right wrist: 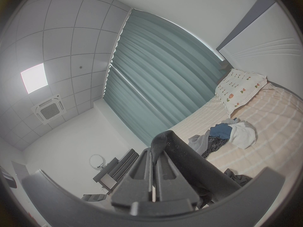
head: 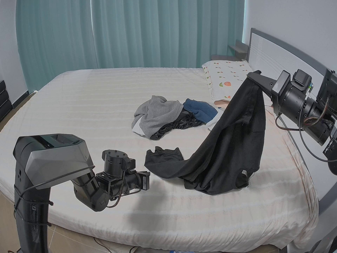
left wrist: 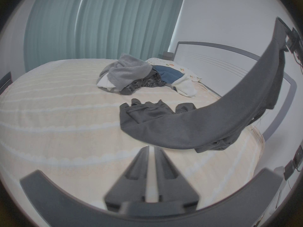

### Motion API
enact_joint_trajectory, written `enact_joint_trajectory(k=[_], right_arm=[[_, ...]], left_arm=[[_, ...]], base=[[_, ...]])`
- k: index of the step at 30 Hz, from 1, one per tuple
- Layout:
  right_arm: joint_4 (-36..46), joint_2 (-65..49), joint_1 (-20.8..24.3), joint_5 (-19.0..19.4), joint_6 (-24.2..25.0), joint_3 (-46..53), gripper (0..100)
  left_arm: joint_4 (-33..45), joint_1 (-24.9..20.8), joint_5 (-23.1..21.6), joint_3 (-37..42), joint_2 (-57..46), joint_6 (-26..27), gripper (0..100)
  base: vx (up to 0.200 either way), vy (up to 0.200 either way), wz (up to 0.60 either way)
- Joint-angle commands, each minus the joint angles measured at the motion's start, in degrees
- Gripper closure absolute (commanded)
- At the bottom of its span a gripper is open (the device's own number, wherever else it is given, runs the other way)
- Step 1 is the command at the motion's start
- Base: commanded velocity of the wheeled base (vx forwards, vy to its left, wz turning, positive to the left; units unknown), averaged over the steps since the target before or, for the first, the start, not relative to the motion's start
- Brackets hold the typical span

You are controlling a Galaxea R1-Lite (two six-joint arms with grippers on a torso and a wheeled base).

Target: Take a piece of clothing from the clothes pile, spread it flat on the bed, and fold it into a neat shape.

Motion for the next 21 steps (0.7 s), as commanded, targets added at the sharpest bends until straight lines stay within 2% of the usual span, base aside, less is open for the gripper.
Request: enact_joint_trajectory(k=[1, 11, 21], right_arm=[[-0.11, -0.26, 0.01, 0.11, 0.0, -0.54, 100], [0.07, -0.17, 0.63, 0.11, 0.0, -4.67, 100], [0.15, -0.52, 3.09, 0.02, -0.09, -4.67, 100]], left_arm=[[-0.24, -0.24, -0.88, -0.1, -0.24, 0.36, 0], [-0.24, -3.49, -3.51, -0.45, 0.64, 2.56, 0], [0.02, -4.46, -0.35, -11.87, 7.32, 2.65, 0]], base=[[0.0, 0.0, 0.0], [0.0, 0.0, 0.0], [0.0, 0.0, 0.0]])
